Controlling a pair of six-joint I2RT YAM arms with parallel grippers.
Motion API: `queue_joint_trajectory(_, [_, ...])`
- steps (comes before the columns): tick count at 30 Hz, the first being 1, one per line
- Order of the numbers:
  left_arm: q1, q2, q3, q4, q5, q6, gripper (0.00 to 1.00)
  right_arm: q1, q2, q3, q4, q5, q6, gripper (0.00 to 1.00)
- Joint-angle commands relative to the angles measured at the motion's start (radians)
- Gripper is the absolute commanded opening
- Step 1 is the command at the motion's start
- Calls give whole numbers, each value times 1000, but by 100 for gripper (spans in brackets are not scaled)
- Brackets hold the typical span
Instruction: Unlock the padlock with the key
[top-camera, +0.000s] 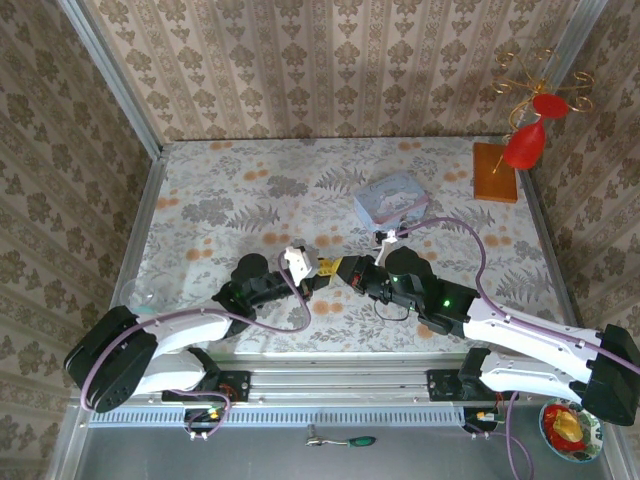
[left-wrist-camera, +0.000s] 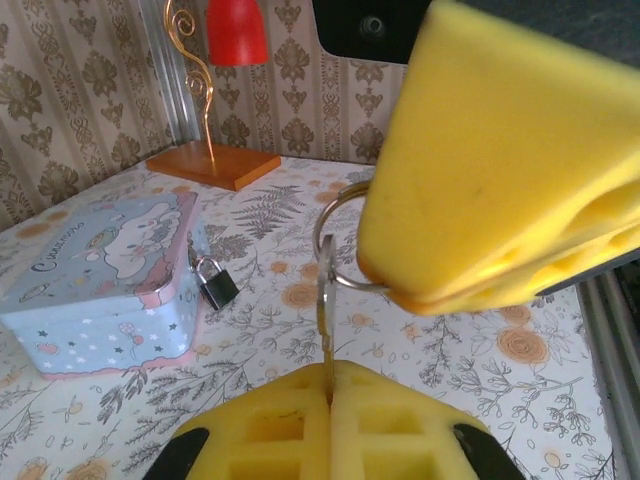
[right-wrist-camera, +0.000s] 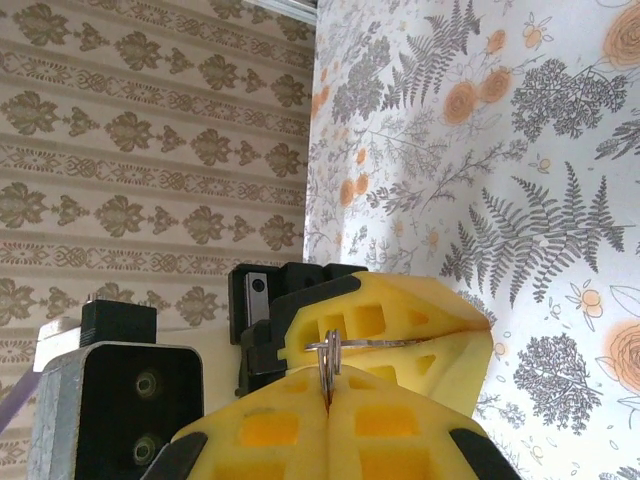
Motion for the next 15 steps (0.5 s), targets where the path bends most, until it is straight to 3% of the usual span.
queue_joint_trajectory(1, [-2,-38,2,-26,9,15,0,-7,-14,-28,-10,52,9,0])
queue_joint_trajectory(7, [1,-87,26,-136,-17,29,0,-12,-16,-37,-25,62,-7,0])
queue_joint_trajectory(15, [1,-122,86,-342,-55,80,0,-32,-29,0,-110,57,-132,34])
